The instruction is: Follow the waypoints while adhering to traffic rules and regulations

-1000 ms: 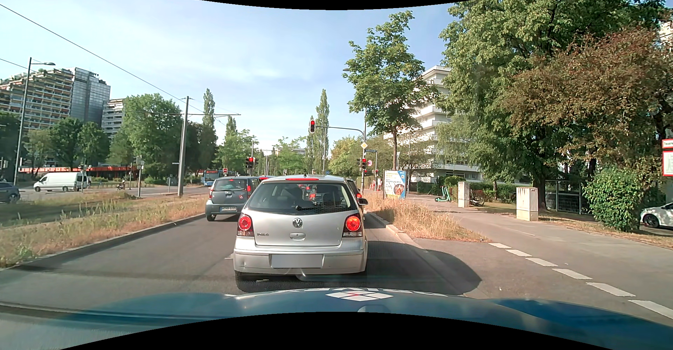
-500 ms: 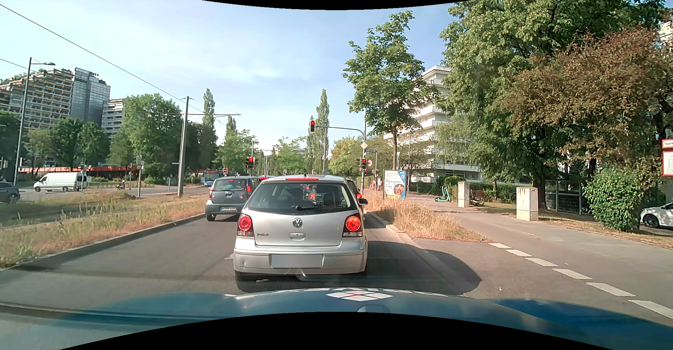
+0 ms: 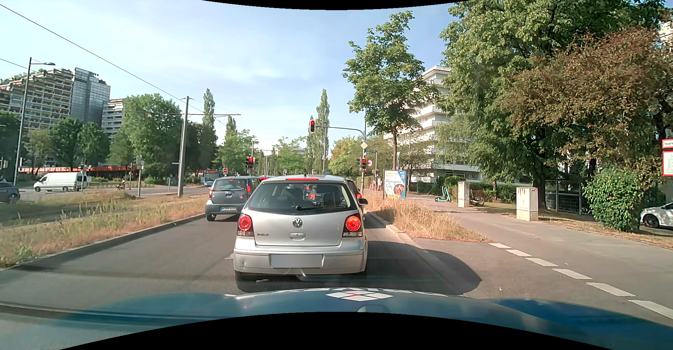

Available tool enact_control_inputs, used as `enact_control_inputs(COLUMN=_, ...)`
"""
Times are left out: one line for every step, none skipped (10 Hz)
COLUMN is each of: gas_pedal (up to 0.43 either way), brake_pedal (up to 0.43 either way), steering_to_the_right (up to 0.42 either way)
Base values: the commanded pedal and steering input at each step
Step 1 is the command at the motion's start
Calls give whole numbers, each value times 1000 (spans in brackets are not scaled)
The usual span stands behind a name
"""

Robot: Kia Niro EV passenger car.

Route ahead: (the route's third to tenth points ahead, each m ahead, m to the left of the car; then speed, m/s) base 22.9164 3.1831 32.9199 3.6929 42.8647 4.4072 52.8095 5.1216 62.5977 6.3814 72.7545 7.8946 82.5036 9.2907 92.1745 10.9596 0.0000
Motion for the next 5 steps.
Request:
enact_control_inputs(gas_pedal=0, brake_pedal=238, steering_to_the_right=-8)
enact_control_inputs(gas_pedal=0, brake_pedal=238, steering_to_the_right=-8)
enact_control_inputs(gas_pedal=0, brake_pedal=238, steering_to_the_right=-8)
enact_control_inputs(gas_pedal=0, brake_pedal=238, steering_to_the_right=-8)
enact_control_inputs(gas_pedal=0, brake_pedal=238, steering_to_the_right=-8)
